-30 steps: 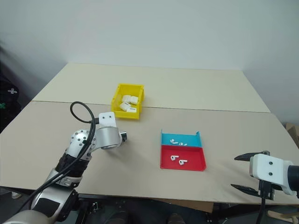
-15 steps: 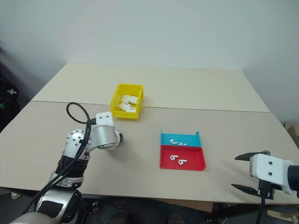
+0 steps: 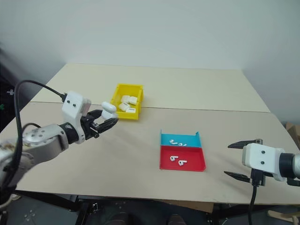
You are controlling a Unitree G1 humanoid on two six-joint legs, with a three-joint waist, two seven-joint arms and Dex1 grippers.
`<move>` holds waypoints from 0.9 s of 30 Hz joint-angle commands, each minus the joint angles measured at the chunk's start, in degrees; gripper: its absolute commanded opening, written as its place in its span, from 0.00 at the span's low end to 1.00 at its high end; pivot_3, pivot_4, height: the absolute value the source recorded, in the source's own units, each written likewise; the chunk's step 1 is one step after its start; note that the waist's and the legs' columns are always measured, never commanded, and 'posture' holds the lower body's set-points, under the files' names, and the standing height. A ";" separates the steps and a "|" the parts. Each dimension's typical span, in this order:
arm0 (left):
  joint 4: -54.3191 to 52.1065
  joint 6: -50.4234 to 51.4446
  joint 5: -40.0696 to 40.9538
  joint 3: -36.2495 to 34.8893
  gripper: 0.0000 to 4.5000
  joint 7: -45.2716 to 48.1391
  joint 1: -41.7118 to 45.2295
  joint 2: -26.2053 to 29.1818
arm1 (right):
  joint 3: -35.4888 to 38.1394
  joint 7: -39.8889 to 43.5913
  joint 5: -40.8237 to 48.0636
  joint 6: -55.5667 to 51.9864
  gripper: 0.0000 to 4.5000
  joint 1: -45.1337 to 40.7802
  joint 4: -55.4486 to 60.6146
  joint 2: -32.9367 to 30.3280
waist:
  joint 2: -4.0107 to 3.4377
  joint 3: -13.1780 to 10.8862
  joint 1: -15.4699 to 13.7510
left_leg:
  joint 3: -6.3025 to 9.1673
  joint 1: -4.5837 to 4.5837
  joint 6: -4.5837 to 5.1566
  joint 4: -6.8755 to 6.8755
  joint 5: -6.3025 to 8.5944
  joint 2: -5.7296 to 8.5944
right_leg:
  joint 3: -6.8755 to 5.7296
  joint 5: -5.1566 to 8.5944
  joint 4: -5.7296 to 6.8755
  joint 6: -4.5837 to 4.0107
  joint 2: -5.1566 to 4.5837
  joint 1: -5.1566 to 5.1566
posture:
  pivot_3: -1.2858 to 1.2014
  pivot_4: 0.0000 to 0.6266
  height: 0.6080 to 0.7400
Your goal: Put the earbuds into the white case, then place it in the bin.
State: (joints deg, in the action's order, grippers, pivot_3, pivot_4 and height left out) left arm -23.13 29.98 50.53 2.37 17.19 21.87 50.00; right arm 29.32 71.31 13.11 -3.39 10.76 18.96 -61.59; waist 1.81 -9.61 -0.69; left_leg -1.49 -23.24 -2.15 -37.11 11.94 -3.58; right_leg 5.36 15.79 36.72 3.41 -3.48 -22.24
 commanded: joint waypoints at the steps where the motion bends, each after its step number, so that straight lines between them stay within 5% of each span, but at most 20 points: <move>1: 7.79 -16.64 -7.63 -0.80 0.62 16.40 0.96 -6.32 | 1.33 -0.74 0.55 0.21 1.00 -0.63 1.46 -0.57 | 0.00 0.00 -0.16 | 0.00 -0.04 0.03 -0.01 -0.02 0.00 | 0.00 -0.01 -0.02 -0.01 0.00 0.00 | 0.52 0.24 1.00; 8: 11.90 -27.37 -4.41 -3.64 0.62 36.53 -3.14 -21.25 | 3.72 0.52 2.33 -8.03 1.00 -2.00 8.68 -5.24 | -0.07 0.04 0.52 | 0.00 -0.26 0.41 -0.07 0.18 -0.03 | 0.07 0.03 -0.05 0.11 0.01 -0.06 | 0.52 0.24 1.00; 13: 12.70 -29.61 -4.32 -2.45 0.62 46.91 -8.21 -25.66 | -2.22 0.09 7.70 -19.63 1.00 -8.20 16.69 -12.65 | -0.11 0.06 1.53 | 0.02 -0.14 0.41 -0.11 0.17 -0.06 | 0.11 0.02 0.08 0.10 0.06 -0.03 | 0.52 0.24 1.00; 19: 15.93 -34.69 -7.73 -1.31 0.62 56.65 -12.65 -28.77 | -20.13 -3.59 13.96 -32.39 1.00 -25.02 22.31 -17.07 | -0.11 0.07 1.68 | -0.01 -0.03 0.42 -0.21 0.17 -0.10 | 0.13 0.02 0.09 0.09 0.06 0.03 | 0.52 0.24 1.00; 24: 17.63 -39.15 -9.19 -2.45 0.62 61.01 -14.89 -30.26 | -38.79 -4.82 9.36 -41.45 1.00 -40.12 22.94 -11.68 | -0.11 0.07 1.69 | -0.03 -0.17 0.45 -0.20 0.19 -0.19 | 0.11 0.03 0.07 0.05 0.11 -0.13 | 0.52 0.24 1.00; 27: 17.21 -40.69 -9.70 -3.07 0.62 62.82 -16.63 -29.74 | -46.60 -5.42 2.24 -38.51 0.88 -43.32 20.69 -8.38 | -0.12 0.07 1.54 | -0.03 -0.25 0.49 -0.20 0.21 -0.19 | 0.10 0.05 0.08 0.03 0.10 -0.20 | 0.52 0.24 1.00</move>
State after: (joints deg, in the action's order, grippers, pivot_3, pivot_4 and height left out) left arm -4.93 -9.00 41.03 0.05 78.72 5.94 19.93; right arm -14.44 66.41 19.59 -43.31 -30.97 40.55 -70.75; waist 1.68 -9.54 0.84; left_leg -1.53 -23.52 -1.63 -37.31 12.16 -3.77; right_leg 5.46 15.84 36.80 3.44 -3.38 -22.47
